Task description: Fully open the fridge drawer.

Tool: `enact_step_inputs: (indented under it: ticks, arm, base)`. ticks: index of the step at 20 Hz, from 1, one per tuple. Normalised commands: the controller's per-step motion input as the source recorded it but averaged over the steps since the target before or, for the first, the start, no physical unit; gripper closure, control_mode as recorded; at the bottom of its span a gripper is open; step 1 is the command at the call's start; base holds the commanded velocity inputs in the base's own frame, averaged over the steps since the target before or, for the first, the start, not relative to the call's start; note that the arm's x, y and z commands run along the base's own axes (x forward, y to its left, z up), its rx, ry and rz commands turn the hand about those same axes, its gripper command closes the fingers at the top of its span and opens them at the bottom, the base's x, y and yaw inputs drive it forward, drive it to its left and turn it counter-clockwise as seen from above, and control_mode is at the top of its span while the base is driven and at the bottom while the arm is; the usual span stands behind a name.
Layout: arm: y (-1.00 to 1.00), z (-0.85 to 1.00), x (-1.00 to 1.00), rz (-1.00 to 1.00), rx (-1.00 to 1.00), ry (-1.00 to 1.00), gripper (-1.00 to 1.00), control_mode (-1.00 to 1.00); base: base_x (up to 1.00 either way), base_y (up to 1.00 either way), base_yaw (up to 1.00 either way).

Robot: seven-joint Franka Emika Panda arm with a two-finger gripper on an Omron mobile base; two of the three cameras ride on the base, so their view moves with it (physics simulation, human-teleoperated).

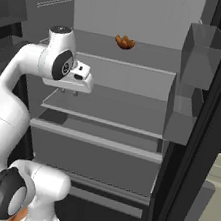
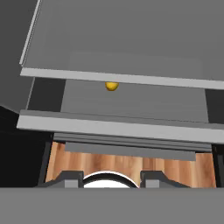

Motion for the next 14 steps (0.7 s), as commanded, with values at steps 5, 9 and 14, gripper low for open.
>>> enact_step_inputs:
  ticks: [5, 9, 14]
  arm:
    - [-0.01, -0.09, -0.38, 0.00, 0.00, -0.01, -1.00, -1.00]
    - [-0.08, -0.38, -0.62, 0.00, 0.00, -0.07, -1.00, -1.00]
    - [-0.04, -0.47, -0.54, 0.00, 0.00, -0.06, -1.00, -1.00]
  base:
    - [0.00, 0.00, 0.00]
    - [0.00, 0.00, 0.00]
    - [0.00, 0.00, 0.00]
